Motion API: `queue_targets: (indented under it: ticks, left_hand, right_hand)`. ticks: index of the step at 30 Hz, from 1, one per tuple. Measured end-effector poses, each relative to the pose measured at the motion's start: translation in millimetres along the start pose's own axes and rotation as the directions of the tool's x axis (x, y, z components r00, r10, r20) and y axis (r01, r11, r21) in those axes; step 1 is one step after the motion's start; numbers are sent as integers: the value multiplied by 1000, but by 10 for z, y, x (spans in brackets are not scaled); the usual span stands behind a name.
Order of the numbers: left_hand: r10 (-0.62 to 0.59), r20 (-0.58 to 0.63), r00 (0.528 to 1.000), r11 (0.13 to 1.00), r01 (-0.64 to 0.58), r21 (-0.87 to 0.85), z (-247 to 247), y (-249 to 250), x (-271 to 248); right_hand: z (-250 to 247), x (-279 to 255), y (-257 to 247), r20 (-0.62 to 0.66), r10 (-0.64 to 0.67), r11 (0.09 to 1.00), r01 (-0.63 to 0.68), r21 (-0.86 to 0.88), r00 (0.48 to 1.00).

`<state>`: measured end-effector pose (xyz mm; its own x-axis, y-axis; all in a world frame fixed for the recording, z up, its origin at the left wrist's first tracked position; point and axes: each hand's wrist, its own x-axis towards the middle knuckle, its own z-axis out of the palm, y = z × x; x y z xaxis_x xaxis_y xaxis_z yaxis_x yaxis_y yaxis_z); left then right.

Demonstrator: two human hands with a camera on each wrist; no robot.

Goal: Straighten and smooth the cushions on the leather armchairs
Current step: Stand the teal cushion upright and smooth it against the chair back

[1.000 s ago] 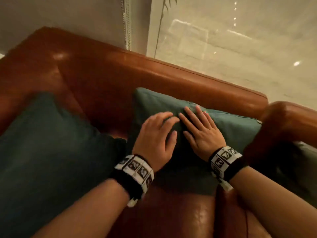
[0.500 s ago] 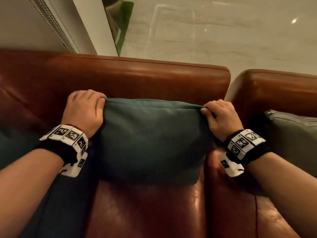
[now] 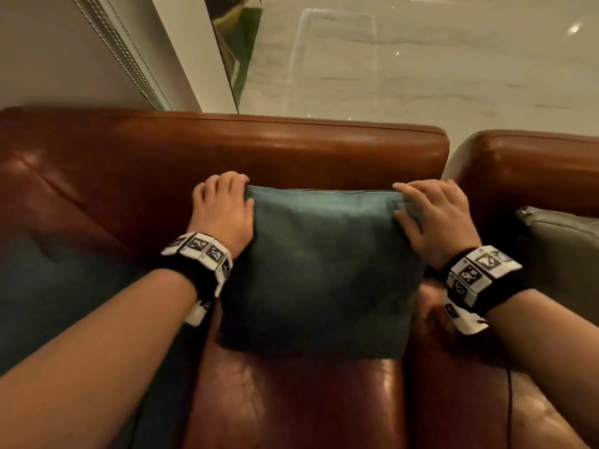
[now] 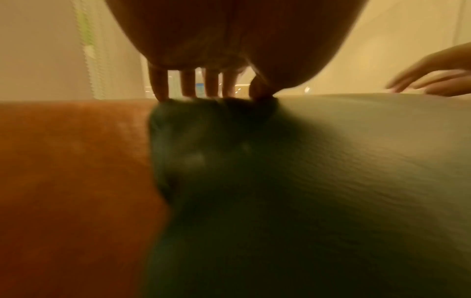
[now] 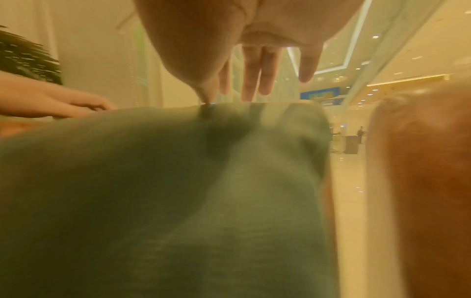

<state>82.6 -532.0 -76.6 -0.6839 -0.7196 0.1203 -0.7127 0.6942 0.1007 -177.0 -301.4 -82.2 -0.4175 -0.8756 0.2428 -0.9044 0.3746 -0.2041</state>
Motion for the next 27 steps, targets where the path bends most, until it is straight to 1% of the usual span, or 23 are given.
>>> queue_targets:
  ticks: [1,2,3,4,5,6,7,9,10,12,13,14,15,17,18,19,22,23,25,26,27]
  left_hand:
    - [50,-22,998,998,-51,-37,43,142,-22]
    - [134,-34,990,987,-137,-80,87,337,-54]
    - [227,-19,974,968,-228,-104,129,507,-81]
    - [296,28,955,950,-291,-112,185,642,-110]
    - [326,85,942,943,-317,-101,239,706,-126]
    - [321,127,939,946,-313,-81,292,667,-114]
    - [291,138,947,956,-285,-63,342,549,-74]
    - [224,132,965,974,-220,-48,409,184,5]
    - [214,124,969,977,-210,-41,417,-10,42]
    - [243,122,962,970,-241,-31,378,-276,91]
    - [266,121,956,964,-265,-22,354,-316,106]
    - [272,112,956,962,-273,-12,333,-308,120]
    - [248,87,965,969,-248,0,312,-286,140]
    - [124,6,992,992,-124,-8,277,-293,211]
    - [74,-4,997,997,-74,-16,261,-322,245]
    - [67,2,998,998,-67,-8,255,-354,279]
    - [135,74,988,989,-139,45,246,-449,353]
    - [132,60,990,989,-135,60,241,-452,368]
    - [80,-18,997,995,-79,61,205,-367,318]
    - [79,-53,995,997,-79,17,193,-275,231]
    - [129,-74,989,991,-132,-32,206,-152,109]
  right_hand:
    - [47,7,-154,8,-23,1000,23,11,1000]
    - [93,-11,-334,15,-61,997,60,40,998]
    - [166,-4,-555,38,-107,992,104,64,994]
    - [265,-4,-753,90,-146,988,140,65,985]
    - [373,-7,-895,155,-162,987,159,32,974]
    - [456,7,-939,209,-159,986,167,-21,965]
    - [504,54,-887,235,-143,984,164,-74,961]
    - [513,164,-626,230,-62,985,97,-145,971]
    - [482,204,-487,212,-14,983,53,-177,977]
    - [404,244,-313,211,46,976,1,-216,977]
    - [379,257,-290,221,53,975,-3,-223,974]
    - [359,269,-300,219,53,978,-6,-210,974]
    - [341,277,-321,205,55,984,-18,-177,977]
    - [303,298,-362,157,59,994,-44,-99,986]
    - [286,301,-371,143,59,996,-48,-79,988]
    - [272,296,-368,138,53,996,-43,-72,989]
    - [274,298,-302,160,11,995,5,-97,987]
    - [264,308,-289,163,15,993,5,-118,987]
    - [210,306,-370,106,43,991,-29,-133,993]
    - [199,253,-477,58,28,993,-22,-112,998]
    - [222,136,-630,10,-21,997,22,-80,1000]
